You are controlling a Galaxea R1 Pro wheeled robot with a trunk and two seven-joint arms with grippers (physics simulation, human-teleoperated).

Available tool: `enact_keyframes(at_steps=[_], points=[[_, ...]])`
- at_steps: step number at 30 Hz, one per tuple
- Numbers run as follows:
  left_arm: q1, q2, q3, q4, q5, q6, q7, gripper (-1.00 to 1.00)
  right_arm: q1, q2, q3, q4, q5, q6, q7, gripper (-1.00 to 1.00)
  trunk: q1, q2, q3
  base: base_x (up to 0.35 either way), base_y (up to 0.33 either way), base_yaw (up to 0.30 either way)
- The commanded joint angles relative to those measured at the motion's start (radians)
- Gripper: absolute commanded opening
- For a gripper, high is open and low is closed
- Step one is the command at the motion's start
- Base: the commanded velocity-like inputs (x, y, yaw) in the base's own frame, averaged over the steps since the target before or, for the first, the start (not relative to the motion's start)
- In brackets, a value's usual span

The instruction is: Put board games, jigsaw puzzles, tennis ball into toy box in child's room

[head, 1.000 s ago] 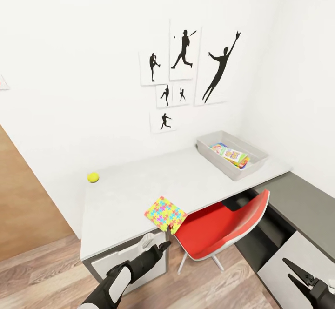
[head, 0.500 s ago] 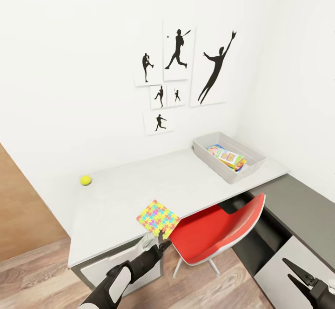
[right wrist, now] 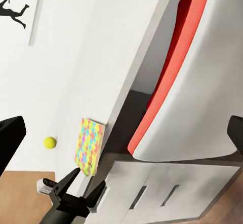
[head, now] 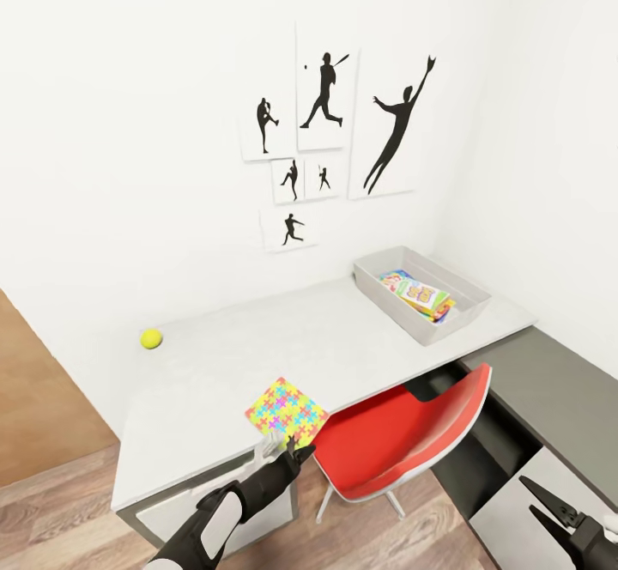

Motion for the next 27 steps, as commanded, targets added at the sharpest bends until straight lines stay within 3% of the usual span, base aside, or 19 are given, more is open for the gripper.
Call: enact_keyframes(at_steps=[1, 27], points=[[-0.001, -0.001, 0.005, 0.0, 0.007, 0.01, -0.003, 1.0, 0.0, 0.0, -0.001, -0.001, -0.004, 0.006, 0.0, 1.0, 0.001, -0.002, -0.002, 0.034, -0.001, 0.0], [-0.001, -0.001, 0.007, 0.001, 0.019, 0.01, -0.001, 1.0, -0.001, 0.0, 0.0, 0.001, -0.004, 0.004, 0.0, 1.0, 0.001, -0.002, -0.002, 0.003, 0.0, 0.0]])
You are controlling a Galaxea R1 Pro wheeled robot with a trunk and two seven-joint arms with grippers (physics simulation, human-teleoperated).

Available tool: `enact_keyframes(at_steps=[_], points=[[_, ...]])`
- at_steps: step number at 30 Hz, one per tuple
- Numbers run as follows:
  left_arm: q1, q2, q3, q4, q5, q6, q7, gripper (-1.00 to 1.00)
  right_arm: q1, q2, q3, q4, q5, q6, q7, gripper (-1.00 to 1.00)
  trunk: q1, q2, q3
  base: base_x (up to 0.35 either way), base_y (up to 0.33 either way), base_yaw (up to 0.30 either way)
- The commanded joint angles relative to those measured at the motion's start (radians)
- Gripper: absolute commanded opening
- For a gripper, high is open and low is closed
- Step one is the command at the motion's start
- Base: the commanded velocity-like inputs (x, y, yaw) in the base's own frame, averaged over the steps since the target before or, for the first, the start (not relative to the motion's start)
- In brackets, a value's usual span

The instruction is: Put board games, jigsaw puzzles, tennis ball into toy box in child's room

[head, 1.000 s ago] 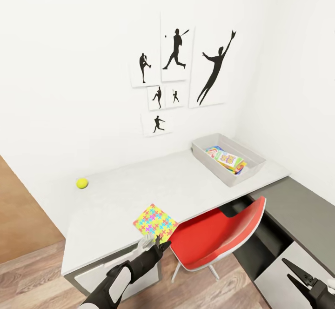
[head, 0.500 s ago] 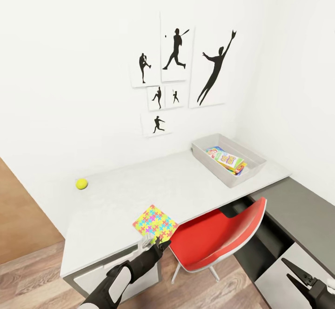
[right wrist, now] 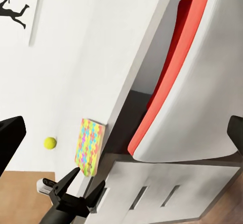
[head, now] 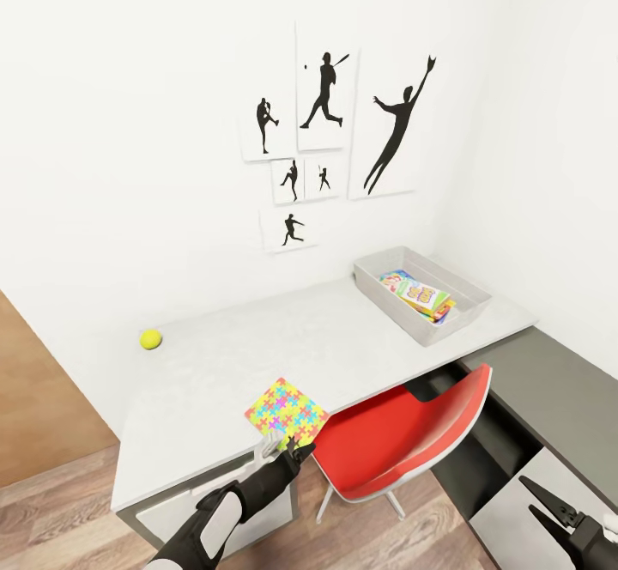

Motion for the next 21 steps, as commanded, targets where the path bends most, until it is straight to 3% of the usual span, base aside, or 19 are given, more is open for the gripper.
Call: enact_keyframes(at_steps=[1, 21], points=[[-0.001, -0.001, 0.005, 0.0, 0.006, 0.011, -0.002, 1.0, 0.0, 0.0, -0.001, -0.001, -0.004, 0.006, 0.0, 1.0, 0.001, -0.002, -0.002, 0.0, 0.0, 0.0], [-0.001, -0.001, 0.005, 0.0, 0.01, 0.015, -0.002, 1.0, 0.0, -0.001, -0.001, 0.001, -0.003, 0.007, 0.0, 1.0, 0.001, -0.002, -0.002, 0.0, 0.0, 0.0]])
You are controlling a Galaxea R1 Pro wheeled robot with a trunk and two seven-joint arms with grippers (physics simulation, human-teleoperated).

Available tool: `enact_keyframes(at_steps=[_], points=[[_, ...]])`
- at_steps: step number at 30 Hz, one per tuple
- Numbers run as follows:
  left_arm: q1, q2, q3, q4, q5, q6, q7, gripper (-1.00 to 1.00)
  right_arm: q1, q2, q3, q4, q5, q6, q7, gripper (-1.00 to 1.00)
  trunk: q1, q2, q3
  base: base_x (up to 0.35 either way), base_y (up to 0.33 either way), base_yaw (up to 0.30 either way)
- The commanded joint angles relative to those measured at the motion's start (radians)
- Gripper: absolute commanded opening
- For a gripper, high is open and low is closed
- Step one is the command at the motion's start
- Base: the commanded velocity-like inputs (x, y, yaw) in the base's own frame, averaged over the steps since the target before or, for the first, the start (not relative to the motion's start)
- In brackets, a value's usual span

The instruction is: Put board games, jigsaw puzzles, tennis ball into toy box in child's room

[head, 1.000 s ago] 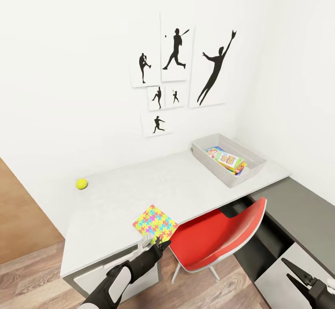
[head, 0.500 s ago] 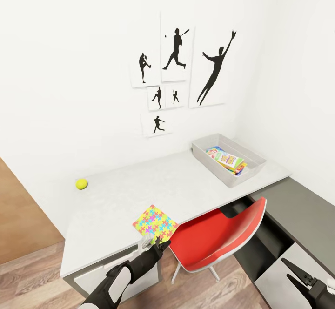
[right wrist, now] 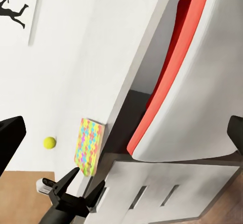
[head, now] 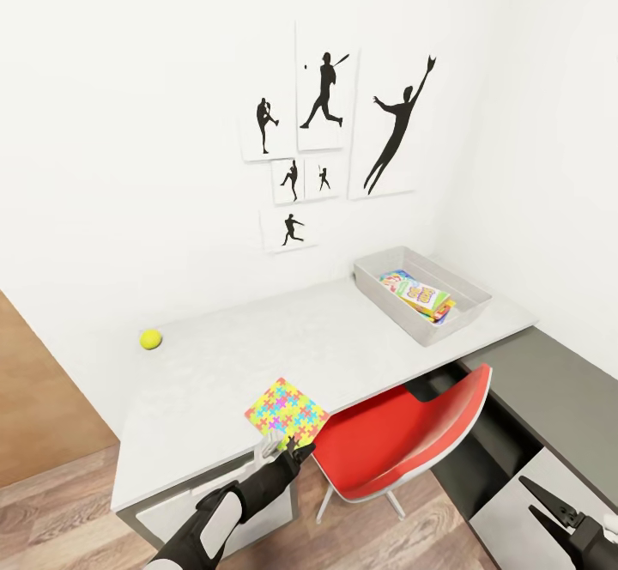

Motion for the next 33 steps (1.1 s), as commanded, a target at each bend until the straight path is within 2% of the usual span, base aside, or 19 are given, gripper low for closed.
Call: enact_keyframes(at_steps=[1, 25, 33], points=[[-0.001, -0.001, 0.005, 0.0, 0.006, 0.01, -0.003, 1.0, 0.0, 0.0, -0.001, -0.001, -0.004, 0.006, 0.0, 1.0, 0.001, -0.002, -0.002, 0.0, 0.0, 0.0], [-0.001, -0.001, 0.021, 0.006, 0.01, -0.001, -0.019, 1.0, 0.0, 0.0, -0.001, -0.001, -0.004, 0.004, 0.0, 1.0, 0.001, -0.002, -0.002, 0.0, 0.0, 0.0], [0.001, -0.001, 0.019, 0.005, 0.087, 0.0, -0.028, 1.0, 0.0, 0.001, -0.001, -0.001, -0.004, 0.003, 0.0, 1.0, 0.001, -0.002, -0.002, 0.0, 0.0, 0.0]])
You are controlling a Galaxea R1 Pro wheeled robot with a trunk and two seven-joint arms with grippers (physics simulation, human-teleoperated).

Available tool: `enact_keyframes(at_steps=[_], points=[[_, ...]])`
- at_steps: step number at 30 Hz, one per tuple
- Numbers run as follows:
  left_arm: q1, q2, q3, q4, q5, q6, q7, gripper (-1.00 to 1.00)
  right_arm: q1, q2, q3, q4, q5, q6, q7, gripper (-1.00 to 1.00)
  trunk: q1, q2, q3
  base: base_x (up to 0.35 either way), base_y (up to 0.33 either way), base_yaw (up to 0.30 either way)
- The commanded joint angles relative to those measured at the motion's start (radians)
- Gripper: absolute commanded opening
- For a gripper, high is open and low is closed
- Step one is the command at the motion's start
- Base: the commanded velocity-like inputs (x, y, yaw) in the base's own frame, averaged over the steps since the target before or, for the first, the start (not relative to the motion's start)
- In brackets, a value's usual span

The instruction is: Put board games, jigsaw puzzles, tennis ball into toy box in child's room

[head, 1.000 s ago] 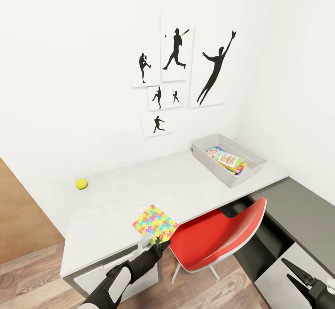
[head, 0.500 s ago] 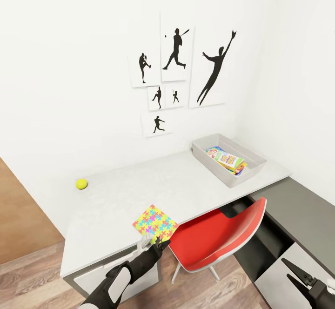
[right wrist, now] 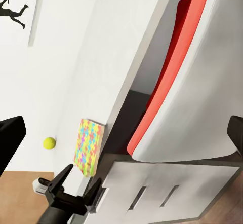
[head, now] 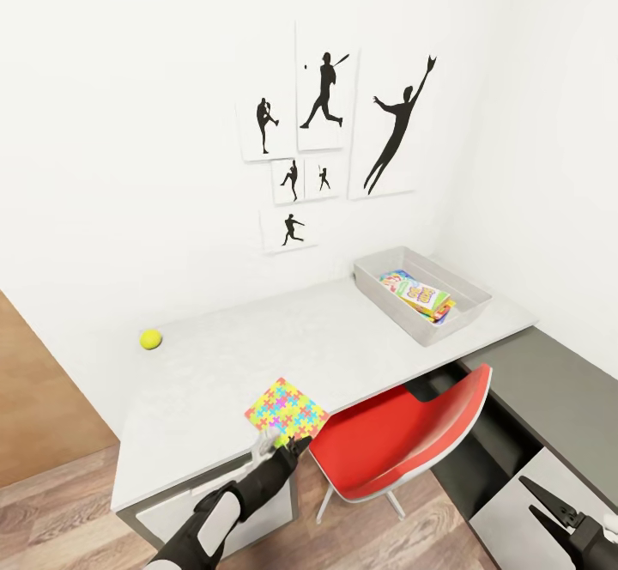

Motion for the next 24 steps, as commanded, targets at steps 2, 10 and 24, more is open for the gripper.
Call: enact_keyframes(at_steps=[2, 10, 24], points=[[-0.001, -0.001, 0.005, 0.0, 0.013, 0.01, -0.018, 1.0, 0.0, 0.0, -0.001, -0.001, -0.004, 0.006, 0.0, 1.0, 0.001, -0.002, -0.002, 0.0, 0.0, 0.0], [-0.002, 0.008, 0.005, 0.0, 0.018, 0.011, -0.054, 1.0, 0.0, 0.0, -0.001, -0.001, -0.004, 0.007, 0.0, 1.0, 0.001, -0.002, -0.002, 0.0, 0.0, 0.0], [-0.002, 0.042, 0.018, 0.0, 0.021, 0.011, -0.087, 1.0, 0.0, -0.001, -0.001, -0.001, -0.004, 0.007, 0.0, 1.0, 0.001, -0.002, -0.002, 0.0, 0.0, 0.0]])
